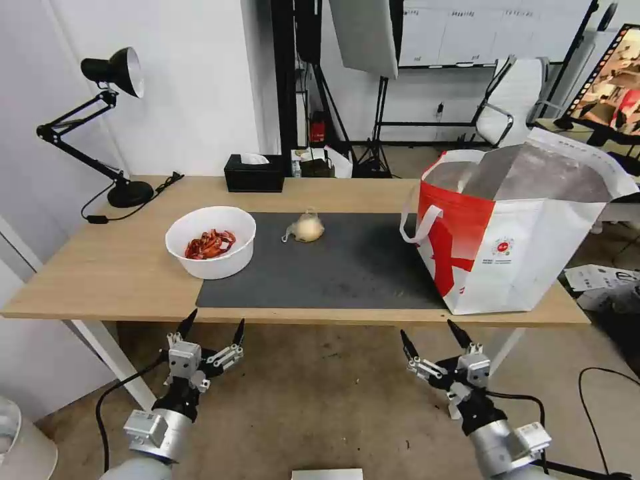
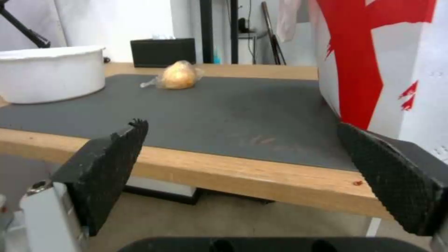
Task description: Pick up the trash from the table and place it into the takeout bag.
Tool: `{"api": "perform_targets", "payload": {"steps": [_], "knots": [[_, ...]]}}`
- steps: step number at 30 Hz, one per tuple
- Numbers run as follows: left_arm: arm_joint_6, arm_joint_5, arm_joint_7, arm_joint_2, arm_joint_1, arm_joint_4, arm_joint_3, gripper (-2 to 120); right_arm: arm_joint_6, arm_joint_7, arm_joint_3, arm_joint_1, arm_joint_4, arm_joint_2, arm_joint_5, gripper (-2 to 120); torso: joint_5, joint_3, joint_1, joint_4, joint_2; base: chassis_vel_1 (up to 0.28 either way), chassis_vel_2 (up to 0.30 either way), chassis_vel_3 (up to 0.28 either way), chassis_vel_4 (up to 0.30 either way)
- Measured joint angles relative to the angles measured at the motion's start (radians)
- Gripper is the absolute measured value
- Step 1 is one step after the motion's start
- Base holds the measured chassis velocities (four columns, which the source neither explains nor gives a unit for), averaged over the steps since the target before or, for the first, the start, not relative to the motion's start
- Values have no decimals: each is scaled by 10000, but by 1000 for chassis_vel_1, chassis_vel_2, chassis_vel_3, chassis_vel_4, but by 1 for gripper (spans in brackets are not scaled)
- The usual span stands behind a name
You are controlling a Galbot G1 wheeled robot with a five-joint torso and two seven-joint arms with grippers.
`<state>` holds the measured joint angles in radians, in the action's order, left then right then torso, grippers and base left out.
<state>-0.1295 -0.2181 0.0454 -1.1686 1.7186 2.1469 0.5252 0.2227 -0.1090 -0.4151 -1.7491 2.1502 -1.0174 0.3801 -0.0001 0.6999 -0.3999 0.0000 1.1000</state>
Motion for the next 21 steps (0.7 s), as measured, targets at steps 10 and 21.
{"api": "perform_targets", "payload": {"steps": [10,21], "knots": [[20,-35,-3,14,-137,-135,-51,100,-515,-125,530,602,-118,284,431,100,1,0,0,-4,0,0,0,0,0],[-9,-72,3,6,-61,-64,60,100,-2147,-518,4316,7426,-1909,1811,3283,100,1,3,-2,3,-1,0,0,0,0]]}}
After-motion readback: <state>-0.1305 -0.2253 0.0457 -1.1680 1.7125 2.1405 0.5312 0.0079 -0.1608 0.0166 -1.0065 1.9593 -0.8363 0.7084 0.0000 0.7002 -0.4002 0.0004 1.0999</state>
